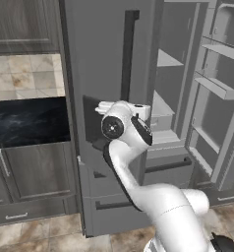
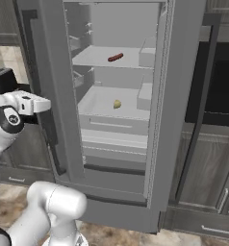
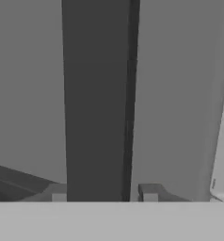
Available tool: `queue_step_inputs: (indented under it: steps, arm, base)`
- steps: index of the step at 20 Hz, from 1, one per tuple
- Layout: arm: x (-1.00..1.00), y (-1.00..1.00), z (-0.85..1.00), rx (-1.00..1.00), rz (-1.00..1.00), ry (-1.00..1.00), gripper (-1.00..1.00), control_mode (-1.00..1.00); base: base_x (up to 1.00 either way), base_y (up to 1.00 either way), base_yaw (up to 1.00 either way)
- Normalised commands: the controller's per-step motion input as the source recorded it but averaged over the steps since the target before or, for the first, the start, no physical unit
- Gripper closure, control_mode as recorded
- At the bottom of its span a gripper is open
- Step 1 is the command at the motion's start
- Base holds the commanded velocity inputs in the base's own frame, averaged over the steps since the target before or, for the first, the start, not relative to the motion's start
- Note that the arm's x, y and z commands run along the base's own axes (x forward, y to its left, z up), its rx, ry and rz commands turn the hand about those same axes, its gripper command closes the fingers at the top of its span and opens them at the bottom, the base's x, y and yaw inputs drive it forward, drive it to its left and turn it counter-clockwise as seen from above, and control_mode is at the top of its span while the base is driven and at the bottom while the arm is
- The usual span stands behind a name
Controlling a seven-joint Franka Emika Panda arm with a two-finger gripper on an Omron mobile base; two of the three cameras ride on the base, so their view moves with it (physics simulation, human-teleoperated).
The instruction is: Retrieve the sausage and cheese from the fridge and place them on the cutting board on the counter.
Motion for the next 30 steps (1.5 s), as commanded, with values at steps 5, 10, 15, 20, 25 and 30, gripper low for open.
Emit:
queue_step_inputs:
  steps: [5,10,15,20,25,30]
  arm:
    - [-0.52,0.43,0.0,0.0,-0.43,0.04,-1.0,-1.0]
    - [-0.1,0.01,0.0,0.0,-0.26,0.06,-1.0,-1.0]
    - [-0.38,0.46,0.0,-0.09,-0.1,-0.23,-1.0,-1.0]
    - [-0.9,0.28,0.11,-0.07,-0.01,-0.33,-1.0,-1.0]
    - [-0.94,-0.49,0.12,0.12,0.13,-0.03,-1.0,-1.0]
    - [-0.27,-1.0,0.0,0.36,0.17,-0.04,-1.0,-1.0]
  base:
    - [0.0,0.0,0.0]
    - [0.0,0.0,0.0]
    - [0.0,0.0,0.0]
    - [0.0,0.0,0.0]
    - [0.0,0.0,0.0]
    - [0.0,0.0,0.0]
